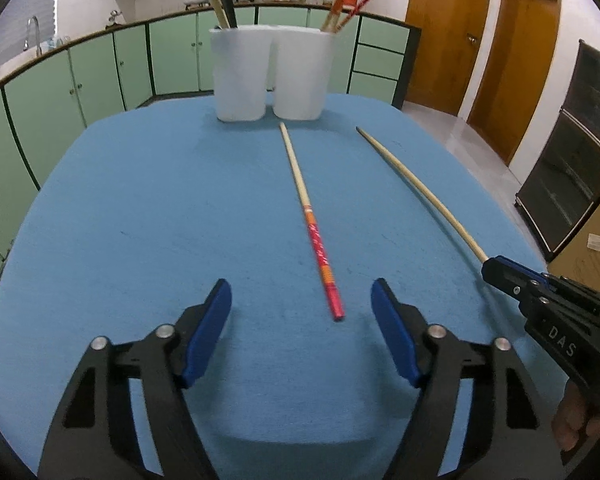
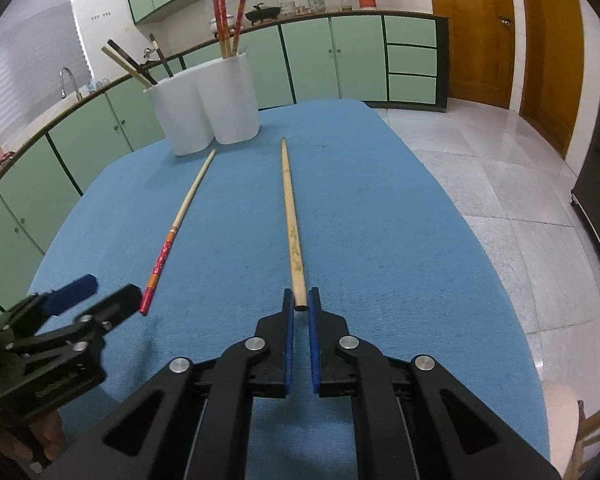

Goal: Organize utensils
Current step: 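Grasp the plain wooden chopstick with the right tool while the left tool grasps the red patterned chopstick, then lift both chopsticks and carry them over the white holder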

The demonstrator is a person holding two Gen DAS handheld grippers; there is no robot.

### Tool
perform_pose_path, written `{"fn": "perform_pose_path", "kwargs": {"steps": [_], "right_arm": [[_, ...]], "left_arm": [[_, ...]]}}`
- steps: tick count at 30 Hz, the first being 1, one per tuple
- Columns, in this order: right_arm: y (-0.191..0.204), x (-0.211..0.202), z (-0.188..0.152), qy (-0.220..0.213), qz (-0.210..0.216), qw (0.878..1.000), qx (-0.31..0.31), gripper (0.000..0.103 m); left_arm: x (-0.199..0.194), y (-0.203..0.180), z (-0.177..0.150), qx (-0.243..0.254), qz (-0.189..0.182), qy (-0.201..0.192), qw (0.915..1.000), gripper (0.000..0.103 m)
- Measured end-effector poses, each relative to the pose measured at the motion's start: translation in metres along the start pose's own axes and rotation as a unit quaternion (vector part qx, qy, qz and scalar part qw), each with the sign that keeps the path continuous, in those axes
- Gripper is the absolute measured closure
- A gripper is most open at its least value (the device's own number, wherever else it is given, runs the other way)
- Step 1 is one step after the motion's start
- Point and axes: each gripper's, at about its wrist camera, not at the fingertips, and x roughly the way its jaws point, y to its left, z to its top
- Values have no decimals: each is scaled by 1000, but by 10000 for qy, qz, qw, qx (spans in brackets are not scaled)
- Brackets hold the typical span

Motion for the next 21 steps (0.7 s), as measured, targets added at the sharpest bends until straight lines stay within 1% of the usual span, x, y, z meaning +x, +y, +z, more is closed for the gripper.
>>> {"fn": "perform_pose_path", "kwargs": {"steps": [5, 7, 8, 9, 10, 12, 13, 19, 21], "right_arm": [[-2, -4, 0, -74, 51, 10000, 36, 96], [-4, -9, -2, -105, 61, 9999, 54, 96], [-5, -10, -2, -115, 67, 9999, 65, 96], [-5, -11, -2, -122, 71, 9999, 75, 96], [-5, -11, -2, -124, 75, 9999, 84, 96], [-5, -12, -2, -133, 85, 9998, 92, 96], [-5, -12, -2, -139, 88, 9998, 90, 96], [-1, -14, 2, -199, 76, 9998, 38, 96], [0, -17, 2, -245, 64, 9997, -6, 96]], "left_arm": [[10, -7, 0, -82, -54, 190, 9998, 53], [11, -9, 0, -75, 4, 188, 9998, 57], [11, -9, 0, -73, 14, 190, 9998, 62], [12, -9, 0, -67, 50, 190, 9998, 73], [12, -9, 0, -59, 72, 200, 9998, 78], [13, -8, 1, -75, 55, 215, 9997, 95], [13, -9, 1, -71, 48, 228, 9997, 97], [12, -5, 4, -100, 12, 208, 9997, 98], [8, -5, 7, -43, 57, 135, 9999, 98]]}}
